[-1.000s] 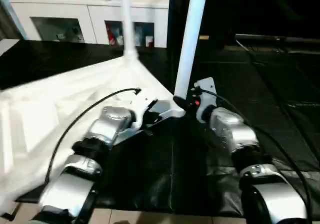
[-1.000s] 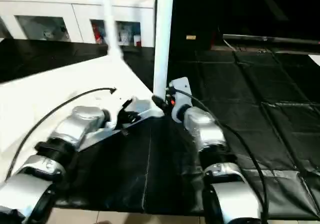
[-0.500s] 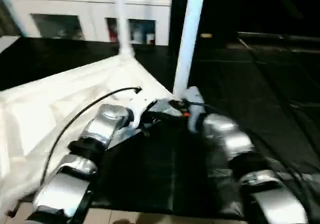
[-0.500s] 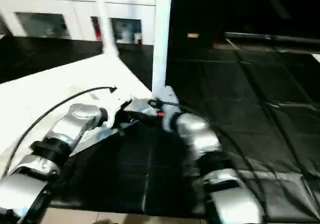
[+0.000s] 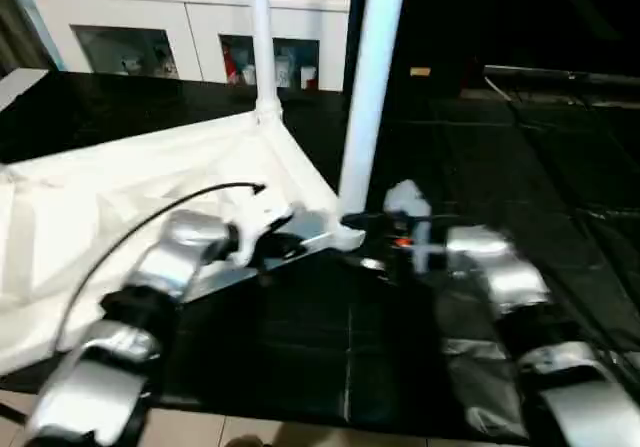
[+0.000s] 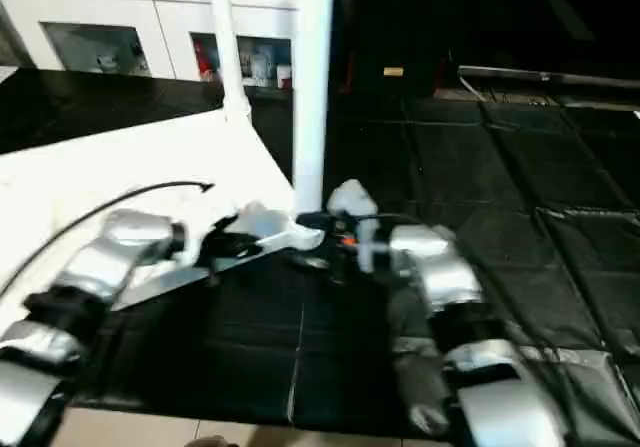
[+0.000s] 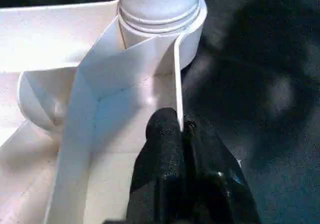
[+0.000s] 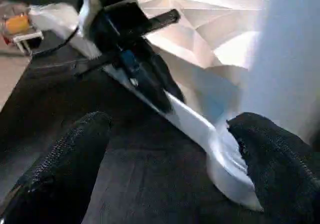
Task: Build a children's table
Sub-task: Rotate leg to tighten
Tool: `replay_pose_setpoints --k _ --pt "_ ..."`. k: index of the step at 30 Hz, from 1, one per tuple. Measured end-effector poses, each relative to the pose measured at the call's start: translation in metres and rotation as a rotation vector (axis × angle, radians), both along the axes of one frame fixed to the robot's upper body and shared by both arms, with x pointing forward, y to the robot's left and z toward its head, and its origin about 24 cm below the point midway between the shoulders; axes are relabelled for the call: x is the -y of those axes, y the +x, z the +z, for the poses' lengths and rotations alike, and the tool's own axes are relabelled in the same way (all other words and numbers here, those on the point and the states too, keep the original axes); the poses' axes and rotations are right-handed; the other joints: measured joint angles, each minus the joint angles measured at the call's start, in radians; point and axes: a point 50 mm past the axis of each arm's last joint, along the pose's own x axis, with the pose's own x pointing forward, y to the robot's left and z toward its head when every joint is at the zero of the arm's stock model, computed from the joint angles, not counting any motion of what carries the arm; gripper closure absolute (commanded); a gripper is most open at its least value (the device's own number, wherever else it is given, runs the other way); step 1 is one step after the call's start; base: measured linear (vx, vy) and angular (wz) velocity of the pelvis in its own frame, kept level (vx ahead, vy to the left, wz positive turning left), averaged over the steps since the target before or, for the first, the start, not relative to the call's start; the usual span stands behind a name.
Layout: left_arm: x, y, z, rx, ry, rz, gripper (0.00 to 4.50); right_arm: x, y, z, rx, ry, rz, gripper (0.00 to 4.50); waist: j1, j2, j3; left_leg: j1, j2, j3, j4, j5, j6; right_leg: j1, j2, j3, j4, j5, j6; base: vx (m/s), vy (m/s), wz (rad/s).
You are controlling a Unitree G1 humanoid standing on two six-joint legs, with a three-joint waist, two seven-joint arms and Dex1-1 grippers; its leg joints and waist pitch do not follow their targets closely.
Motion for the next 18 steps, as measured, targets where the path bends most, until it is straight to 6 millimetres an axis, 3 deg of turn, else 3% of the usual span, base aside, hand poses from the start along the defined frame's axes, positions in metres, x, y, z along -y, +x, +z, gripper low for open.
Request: replay_pose_setpoints --k 4,10,16,18 --pt "-0.012 -0.008 0.001 -0.028 0.024 -0.079 4.5 0.019 -0.001 0.007 -0.003 -0.026 0.022 0.04 0.008 0.0 0.0 0.001 0.0 0.0 0.0 0.0 -0.001 0.001 0.0 0.0 0.0 0.0 0.0 0.0 0.0 0.0" --pt "-0.013 -0.016 0.002 -0.042 0.029 -0.173 4.5 0.02 -0.003 0.007 -0.016 -0.028 0.046 0.04 0.025 0.0 0.0 0.001 0.0 0.0 0.001 -0.001 -0.002 0.001 0.0 0.0 0.0 0.0 0.0 0.0 0.0 0.0" --pt "-0.012 -0.025 0.001 -0.063 0.027 -0.246 4.5 0.013 -0.004 0.005 -0.015 -0.003 0.09 0.04 0.026 -0.001 0.0 0.001 0.0 0.0 0.001 -0.001 -0.002 0.001 0.0 0.0 0.0 0.0 0.0 0.0 0.0 0.0" --pt "-0.011 -0.027 0.001 -0.067 0.027 -0.271 4.5 0.008 -0.005 0.003 -0.028 0.019 0.109 0.33 0.029 -0.001 0.0 0.001 0.0 0.0 0.001 -0.001 -0.002 0.001 0.0 0.0 0.001 0.0 0.0 0.0 0.0 0.0"
